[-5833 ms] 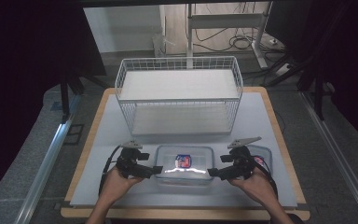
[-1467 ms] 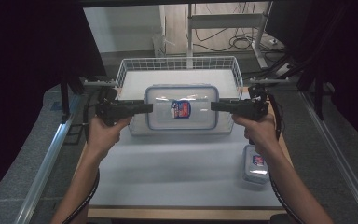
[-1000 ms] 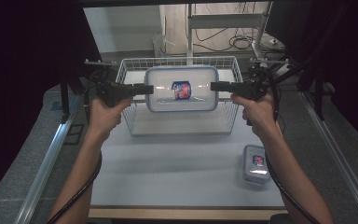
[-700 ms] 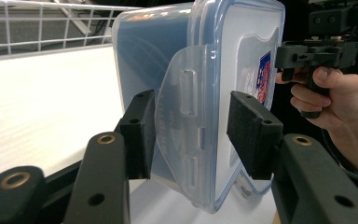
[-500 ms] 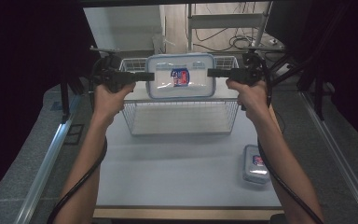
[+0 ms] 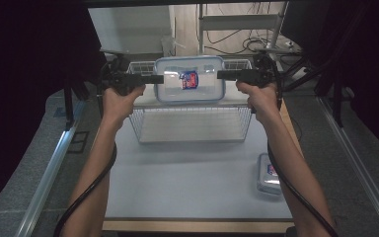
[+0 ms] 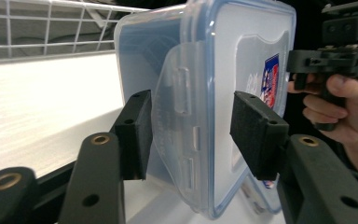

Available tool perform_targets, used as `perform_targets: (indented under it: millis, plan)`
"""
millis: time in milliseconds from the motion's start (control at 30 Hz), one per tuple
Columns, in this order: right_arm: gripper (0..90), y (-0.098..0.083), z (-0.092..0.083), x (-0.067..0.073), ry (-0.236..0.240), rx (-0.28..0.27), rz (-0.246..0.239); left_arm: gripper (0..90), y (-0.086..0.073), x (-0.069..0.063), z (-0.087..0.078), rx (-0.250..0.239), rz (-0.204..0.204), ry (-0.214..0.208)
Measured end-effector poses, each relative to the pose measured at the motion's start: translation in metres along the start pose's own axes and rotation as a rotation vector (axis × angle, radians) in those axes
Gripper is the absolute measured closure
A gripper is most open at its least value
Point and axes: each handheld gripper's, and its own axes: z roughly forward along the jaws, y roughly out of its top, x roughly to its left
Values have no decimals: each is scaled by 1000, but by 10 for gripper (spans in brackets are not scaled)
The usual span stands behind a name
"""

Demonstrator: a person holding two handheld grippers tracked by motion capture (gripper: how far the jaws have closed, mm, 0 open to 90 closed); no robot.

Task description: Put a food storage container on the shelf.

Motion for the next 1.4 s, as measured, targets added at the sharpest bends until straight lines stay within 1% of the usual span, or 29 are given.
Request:
perform_targets:
  millis: [67, 233, 400, 467, 500, 533, 567, 600, 633, 667, 700, 733, 767, 867, 967, 1033, 1133, 1200, 1267, 1300, 1333, 1400]
  plan:
    - [550, 0, 1, -1, -2, -2, 7, 481, 0, -2, 1, -4, 6, 15]
    - [543, 0, 2, -4, -4, -23, 14, 475, 1, 0, 4, -20, -7, 16]
    - [521, 1, 6, -2, -38, -36, -6, 466, 0, 2, 7, -41, -15, 21]
    - [515, 1, 7, -2, -46, -37, -12, 461, 1, 2, 8, -47, -2, 38]
    - [509, 1, 8, -2, -53, -39, -15, 457, 1, 2, 8, -49, -1, 43]
    - [506, 1, 9, -2, -56, -43, -21, 453, 1, 1, 8, -50, 9, 58]
    - [505, 1, 10, -3, -56, -48, -25, 448, 1, 0, 8, -52, 20, 84]
    - [502, 1, 10, -3, -59, -50, -25, 450, 1, -1, 8, -51, 36, 100]
    - [501, 1, 11, -3, -63, -54, -32, 466, 0, -2, 10, -47, 48, 111]
    - [511, 1, 12, -3, -81, -58, -49, 446, 0, -3, 11, -48, 53, 127]
    - [507, 1, 12, -2, -102, -55, -67, 423, 0, -4, 12, -45, 63, 158]
    - [515, 1, 13, -2, -136, -52, -93, 415, -1, -3, 13, -46, 68, 166]
    - [515, 1, 13, -2, -147, -57, -111, 419, -2, -2, 13, -53, 61, 154]
    - [499, 1, 13, -2, -165, -69, -133, 412, -4, 0, 10, -79, 57, 135]
    - [506, 0, 9, 1, -181, -77, -175, 402, -7, -3, 6, -105, 87, 135]
    - [542, -1, 5, 5, -189, -79, -210, 399, -10, -6, 1, -125, 113, 125]
    - [628, -5, -3, 13, -197, -86, -262, 398, -17, -11, -7, -150, 169, 126]
    - [707, -10, -8, 20, -205, -87, -302, 399, -24, -16, -12, -152, 207, 142]
    - [818, -18, -14, 27, -213, -89, -341, 388, -31, -18, -16, -159, 232, 149]
    - [878, -24, -16, 31, -220, -86, -363, 368, -35, -18, -18, -164, 241, 146]
    - [894, -28, -17, 33, -222, -83, -377, 348, -40, -19, -19, -171, 249, 145]
    - [896, -39, -17, 38, -213, -68, -400, 294, -50, -20, -22, -188, 272, 148]
